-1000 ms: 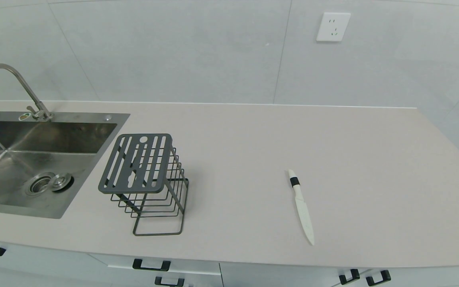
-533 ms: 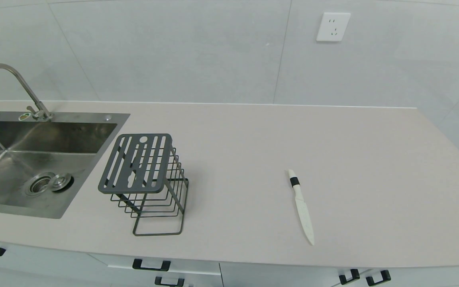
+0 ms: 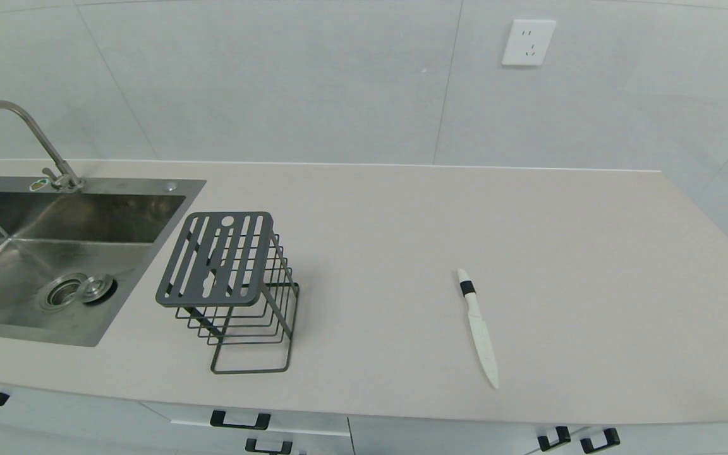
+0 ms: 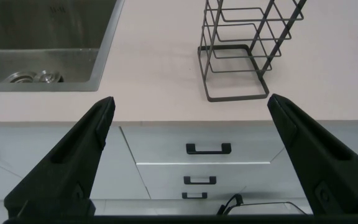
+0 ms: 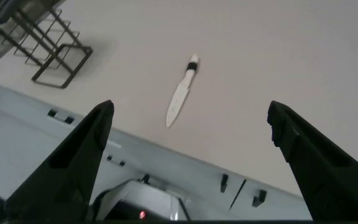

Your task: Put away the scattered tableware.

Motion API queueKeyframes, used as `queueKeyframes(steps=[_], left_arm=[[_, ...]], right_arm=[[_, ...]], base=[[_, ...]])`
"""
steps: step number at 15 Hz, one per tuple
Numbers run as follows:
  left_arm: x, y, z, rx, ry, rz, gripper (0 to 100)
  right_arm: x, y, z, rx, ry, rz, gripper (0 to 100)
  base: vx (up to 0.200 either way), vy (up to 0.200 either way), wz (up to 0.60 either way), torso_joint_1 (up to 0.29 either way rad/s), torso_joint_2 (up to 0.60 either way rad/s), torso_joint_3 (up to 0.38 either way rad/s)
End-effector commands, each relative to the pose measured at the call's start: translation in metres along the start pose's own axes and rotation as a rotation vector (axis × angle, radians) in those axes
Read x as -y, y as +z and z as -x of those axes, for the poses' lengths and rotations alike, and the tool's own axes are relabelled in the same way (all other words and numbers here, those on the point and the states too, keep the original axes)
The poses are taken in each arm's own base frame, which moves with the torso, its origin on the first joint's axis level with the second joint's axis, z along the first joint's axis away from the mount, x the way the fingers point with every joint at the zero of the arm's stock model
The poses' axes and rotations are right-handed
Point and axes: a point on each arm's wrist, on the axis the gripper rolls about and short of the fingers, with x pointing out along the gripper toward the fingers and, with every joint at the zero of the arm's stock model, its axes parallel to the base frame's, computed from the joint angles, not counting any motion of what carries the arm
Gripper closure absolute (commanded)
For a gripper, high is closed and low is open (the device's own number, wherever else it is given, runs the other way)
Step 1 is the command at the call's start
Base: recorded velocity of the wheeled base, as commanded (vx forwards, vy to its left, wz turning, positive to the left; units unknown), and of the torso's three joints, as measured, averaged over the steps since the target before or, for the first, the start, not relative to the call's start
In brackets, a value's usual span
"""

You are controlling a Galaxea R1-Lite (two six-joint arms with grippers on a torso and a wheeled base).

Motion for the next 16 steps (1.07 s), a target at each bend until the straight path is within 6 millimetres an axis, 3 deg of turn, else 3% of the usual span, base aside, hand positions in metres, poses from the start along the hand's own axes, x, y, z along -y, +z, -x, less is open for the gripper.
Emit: queueKeyframes(steps=[1,5,8,11,14,16], left_arm=[[0.000,0.000,0.000,-0.001,0.001,0.000,0],[0.000,0.000,0.000,-0.001,0.001,0.000,0],[0.000,0.000,0.000,-0.001,0.001,0.000,0],[0.000,0.000,0.000,-0.001,-0.001,0.000,0],[0.000,0.000,0.000,-0.001,-0.001,0.000,0],[0.000,0.000,0.000,-0.001,0.001,0.000,0]], right_arm=[[0.012,0.015,-0.049,-0.224,0.077,-0.049,0],[0.013,0.014,-0.075,-0.335,0.133,-0.030,0],[0.013,0.028,-0.096,-0.354,0.162,0.007,0],[0.013,0.041,-0.143,-0.383,0.204,0.018,0],[0.013,0.035,-0.172,-0.419,0.170,0.037,0],[0.008,0.028,-0.178,-0.454,0.173,0.048,0]], base=[[0.000,0.000,0.00,0.000,0.00,0.000],[0.000,0.000,0.00,0.000,0.00,0.000],[0.000,0.000,0.00,0.000,0.00,0.000],[0.000,0.000,0.00,0.000,0.00,0.000],[0.000,0.000,0.00,0.000,0.00,0.000],[0.000,0.000,0.00,0.000,0.00,0.000]])
